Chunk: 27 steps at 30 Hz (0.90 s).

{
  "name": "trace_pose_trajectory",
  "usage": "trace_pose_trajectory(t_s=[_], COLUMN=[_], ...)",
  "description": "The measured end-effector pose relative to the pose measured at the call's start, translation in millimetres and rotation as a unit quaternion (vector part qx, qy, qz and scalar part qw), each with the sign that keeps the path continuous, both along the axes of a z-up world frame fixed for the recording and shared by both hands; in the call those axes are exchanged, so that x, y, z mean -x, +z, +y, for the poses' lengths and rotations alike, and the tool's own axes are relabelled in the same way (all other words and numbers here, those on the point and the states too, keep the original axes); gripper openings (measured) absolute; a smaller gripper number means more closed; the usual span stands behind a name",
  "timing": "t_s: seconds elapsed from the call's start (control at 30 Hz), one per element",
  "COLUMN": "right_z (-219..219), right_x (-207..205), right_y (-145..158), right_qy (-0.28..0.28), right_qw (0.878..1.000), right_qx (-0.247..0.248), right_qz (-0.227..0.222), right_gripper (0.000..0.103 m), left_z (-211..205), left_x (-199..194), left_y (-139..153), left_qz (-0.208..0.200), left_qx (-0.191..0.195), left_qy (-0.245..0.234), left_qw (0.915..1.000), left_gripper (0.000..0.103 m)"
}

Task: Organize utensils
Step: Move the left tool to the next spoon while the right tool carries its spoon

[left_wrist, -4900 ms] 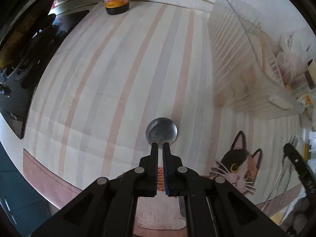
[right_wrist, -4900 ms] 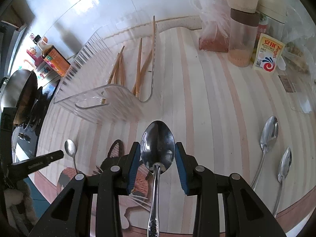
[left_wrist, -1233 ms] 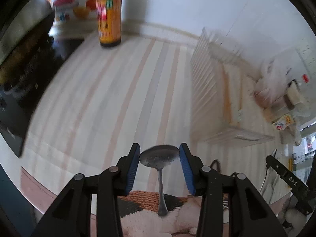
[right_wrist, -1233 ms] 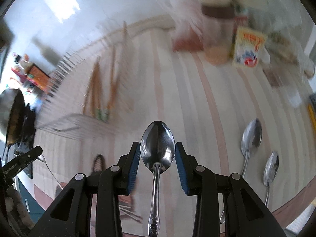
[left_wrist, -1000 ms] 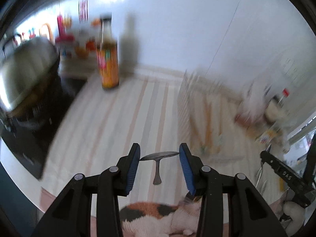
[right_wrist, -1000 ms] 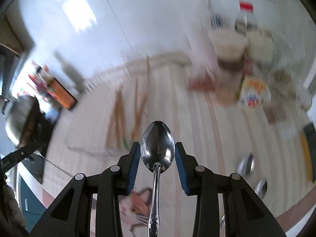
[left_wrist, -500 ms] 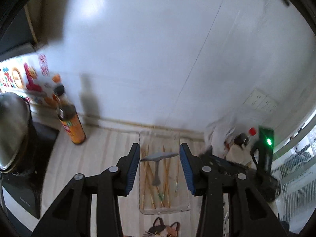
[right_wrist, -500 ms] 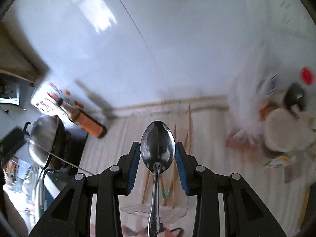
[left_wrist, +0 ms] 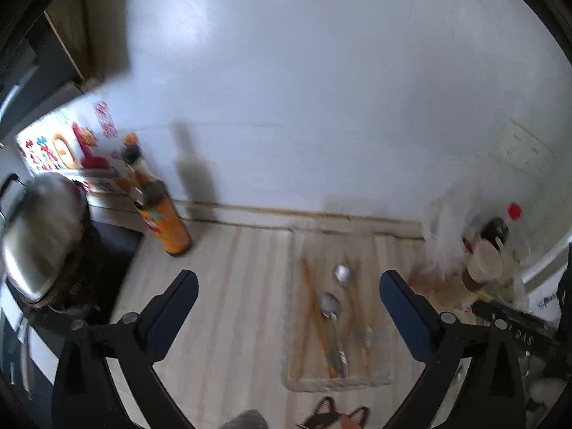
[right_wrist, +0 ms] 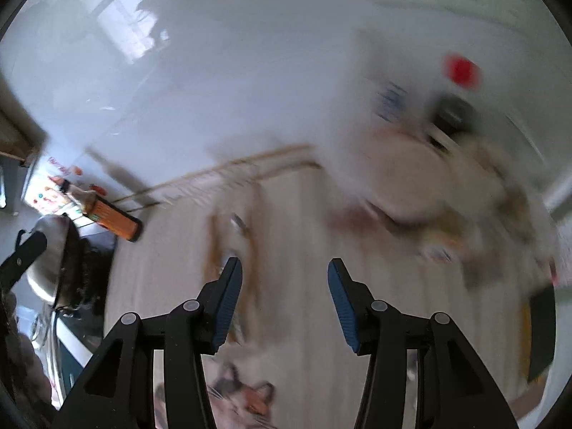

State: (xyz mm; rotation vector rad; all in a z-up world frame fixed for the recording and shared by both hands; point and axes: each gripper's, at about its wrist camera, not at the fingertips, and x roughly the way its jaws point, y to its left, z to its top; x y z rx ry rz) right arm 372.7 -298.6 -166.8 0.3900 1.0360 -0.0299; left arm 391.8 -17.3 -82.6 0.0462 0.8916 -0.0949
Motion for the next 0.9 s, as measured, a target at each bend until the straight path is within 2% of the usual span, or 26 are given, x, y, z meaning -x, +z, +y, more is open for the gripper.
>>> trace_pose_trajectory(t_s=[0.1,0.2,0.27,0.33,0.47,0.53,0.77,0.87,0.9], right_z=[-30.8,-55.9,-69.8,-81.6,-101.8,-104.8,-85.7,-74.3,-72.4], right_x=[40.6,73.3,91.7,108.9,136.3,142.6,134.8,132.9,133.6], right_y=[-27.9,-67.1,-93.1,-111.6,-135.2,-146.3,-173.9,-174.6,-174.5], right_qy=[-0.046,-0.074,-0.088,-0.102,-0.127,-0.122,-0.055,-0.034,-0.030], right_qw=[0.998,0.994,0.989,0.986,0.980,0.979,0.982,0.983,0.983], right_qx=[0.005,0.005,0.013,0.010,0.007,0.003,0.044,0.086,0.096], right_qz=[0.030,0.080,0.114,0.133,0.153,0.163,0.178,0.157,0.153], right_gripper=[0.052,0.052,0.052,0.052,0.052,0.052,0.053,0.039,0.038], left_z=[-26.5,-53.9,-73.7,-88.9,-106.0,-115.9,-135.0,-142.4,-146.1], left_x=[11.4,30.8,47.7,58.7,74.6,81.4,92.1,93.7,94.2], left_y=[-34.2,-65.6,-91.3,-110.3,-139.1,-150.0,-170.5,-173.6,-175.0], left_qz=[0.031,0.063,0.083,0.102,0.140,0.148,0.157,0.157,0.157], left_qx=[-0.015,-0.028,-0.057,-0.086,-0.096,-0.107,-0.139,-0.147,-0.150], left_qy=[-0.027,-0.051,-0.066,-0.079,-0.091,-0.101,-0.120,-0.125,-0.128], left_qw=[0.9990,0.9964,0.9928,0.9879,0.9813,0.9780,0.9703,0.9685,0.9677], left_gripper=[0.103,0.103,0.103,0.103,0.103,0.103,0.103,0.103,0.103])
